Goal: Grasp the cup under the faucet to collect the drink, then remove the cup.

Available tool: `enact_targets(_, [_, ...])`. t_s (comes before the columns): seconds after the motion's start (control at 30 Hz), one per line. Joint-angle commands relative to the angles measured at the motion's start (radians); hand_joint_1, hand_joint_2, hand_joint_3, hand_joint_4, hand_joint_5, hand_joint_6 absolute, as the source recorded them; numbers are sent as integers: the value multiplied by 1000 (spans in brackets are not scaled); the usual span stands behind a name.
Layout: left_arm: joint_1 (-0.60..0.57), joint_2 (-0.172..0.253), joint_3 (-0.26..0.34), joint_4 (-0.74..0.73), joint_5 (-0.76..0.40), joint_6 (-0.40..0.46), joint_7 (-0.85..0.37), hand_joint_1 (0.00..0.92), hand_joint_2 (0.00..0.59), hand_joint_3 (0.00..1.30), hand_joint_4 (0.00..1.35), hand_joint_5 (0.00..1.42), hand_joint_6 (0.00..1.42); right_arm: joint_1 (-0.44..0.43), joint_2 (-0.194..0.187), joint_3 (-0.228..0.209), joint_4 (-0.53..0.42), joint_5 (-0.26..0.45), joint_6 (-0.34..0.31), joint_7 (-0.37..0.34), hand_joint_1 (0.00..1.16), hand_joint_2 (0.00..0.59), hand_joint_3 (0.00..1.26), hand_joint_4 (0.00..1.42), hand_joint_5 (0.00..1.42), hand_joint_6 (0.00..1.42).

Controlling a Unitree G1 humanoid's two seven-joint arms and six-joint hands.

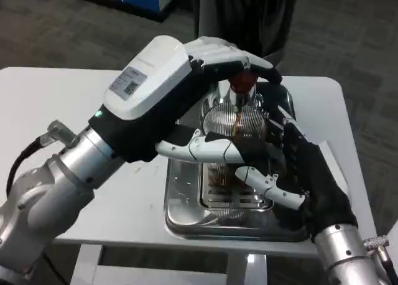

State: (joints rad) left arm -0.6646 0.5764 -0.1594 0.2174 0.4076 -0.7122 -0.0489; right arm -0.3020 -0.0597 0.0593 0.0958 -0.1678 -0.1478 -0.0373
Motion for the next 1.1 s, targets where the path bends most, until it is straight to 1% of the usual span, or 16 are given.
enact_targets(0.03, [71, 21, -26, 65, 58, 71, -58, 0, 106, 443, 361, 366, 267, -6, 0, 0, 10, 3, -10, 0, 790, 185, 113, 193, 209, 230])
enact_targets(0.2, [85, 11, -14, 55, 52, 88, -41, 0, 105, 413, 313, 337, 243, -7, 1, -1, 12, 3, -9, -2, 790, 185, 113, 193, 209, 230])
enact_targets(0.27, [90, 6, -12, 50, 47, 100, -43, 0, 105, 353, 241, 306, 223, -7, 1, -2, 12, 3, -9, -1, 790, 185, 113, 193, 209, 230])
enact_targets(0.4, [100, -4, -8, 43, 27, 119, -48, 0, 92, 174, 23, 170, 177, -7, 0, -3, 13, 3, -9, -1, 790, 185, 113, 193, 209, 228])
enact_targets(0.5, [113, -13, -1, 32, 4, 134, -54, 0, 83, 49, 0, 109, 152, -6, 0, -4, 13, 3, -10, 0, 790, 185, 112, 194, 209, 223])
enact_targets(0.57, [125, -18, 7, 16, -3, 143, -53, 0, 82, 4, 0, 80, 126, -4, 0, -4, 12, 4, -10, 0, 790, 185, 112, 194, 209, 221])
enact_targets(0.7, [143, -21, 21, -20, -14, 171, -63, 0, 72, 0, 0, 46, 91, -2, -1, -6, 10, 4, -10, 0, 789, 185, 112, 194, 209, 218])
enact_targets(0.83, [178, -22, 47, -84, -35, 227, -94, 0, 76, 0, 0, 0, 5, 5, 0, -6, 4, 4, -12, 0, 789, 185, 112, 194, 209, 217])
enact_targets(0.97, [221, -21, 81, -142, -59, 260, -107, 0, 77, 0, 0, 0, 0, 11, 0, -6, -1, 3, -13, 2, 789, 185, 112, 194, 209, 217])
enact_targets(1.1, [266, -15, 112, -193, -71, 275, -121, 0, 77, 0, 0, 0, 0, 14, 2, -2, -4, 2, -13, 2, 789, 185, 112, 194, 209, 217])
